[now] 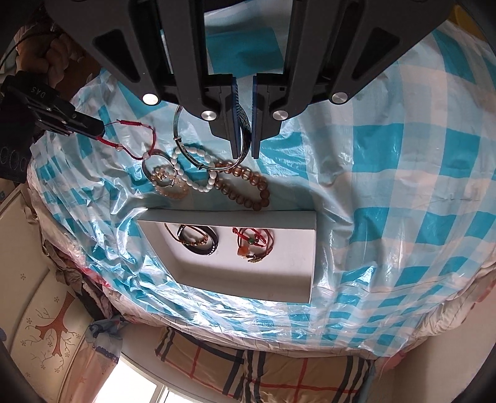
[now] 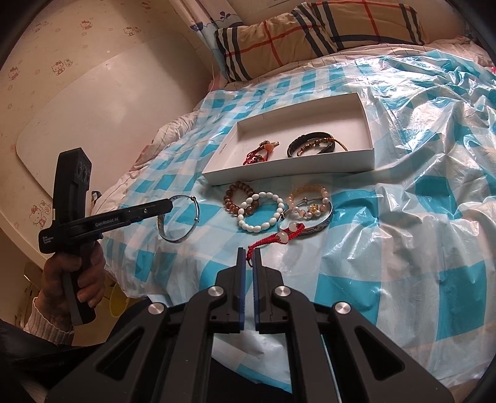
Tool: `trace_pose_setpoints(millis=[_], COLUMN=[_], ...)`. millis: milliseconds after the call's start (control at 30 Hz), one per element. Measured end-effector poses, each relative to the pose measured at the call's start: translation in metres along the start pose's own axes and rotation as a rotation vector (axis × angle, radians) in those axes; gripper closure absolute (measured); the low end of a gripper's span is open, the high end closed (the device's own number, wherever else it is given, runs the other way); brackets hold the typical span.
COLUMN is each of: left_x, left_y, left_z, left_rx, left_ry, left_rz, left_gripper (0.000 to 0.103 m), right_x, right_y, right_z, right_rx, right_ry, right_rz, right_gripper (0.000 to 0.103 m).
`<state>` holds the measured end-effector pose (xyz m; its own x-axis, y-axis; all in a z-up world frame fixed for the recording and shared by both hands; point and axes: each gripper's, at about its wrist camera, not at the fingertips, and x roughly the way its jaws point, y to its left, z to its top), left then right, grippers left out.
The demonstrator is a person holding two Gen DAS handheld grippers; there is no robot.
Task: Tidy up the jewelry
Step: 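Grasp the silver bangle with the left tool while the right holds the red string bracelet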
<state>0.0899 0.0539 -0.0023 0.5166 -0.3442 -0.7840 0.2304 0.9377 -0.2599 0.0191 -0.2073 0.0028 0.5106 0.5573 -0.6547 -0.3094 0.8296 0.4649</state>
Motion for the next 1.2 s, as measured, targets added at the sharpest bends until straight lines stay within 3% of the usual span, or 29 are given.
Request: trace_pose_setpoints(millis=[733, 1200], left_x=[-0.054, -0.104], left_y=[-0.011, -0.041], left_z=[-0.023, -0.035], left_rx=[0.004, 0.081], left_ry=[-0.066, -0.147], left_rz=[-0.019, 0.028], left_gripper=[0.097, 0.097], right_x=[-0.040, -0.081], right_y=[0.040, 0.065], right_z=[-0.001, -0.011], right_rx=[-0.034, -0.058], right_ry=[-0.090, -0.165], right_rz=[0.014, 0.043], right_gripper=[0.098, 0.098])
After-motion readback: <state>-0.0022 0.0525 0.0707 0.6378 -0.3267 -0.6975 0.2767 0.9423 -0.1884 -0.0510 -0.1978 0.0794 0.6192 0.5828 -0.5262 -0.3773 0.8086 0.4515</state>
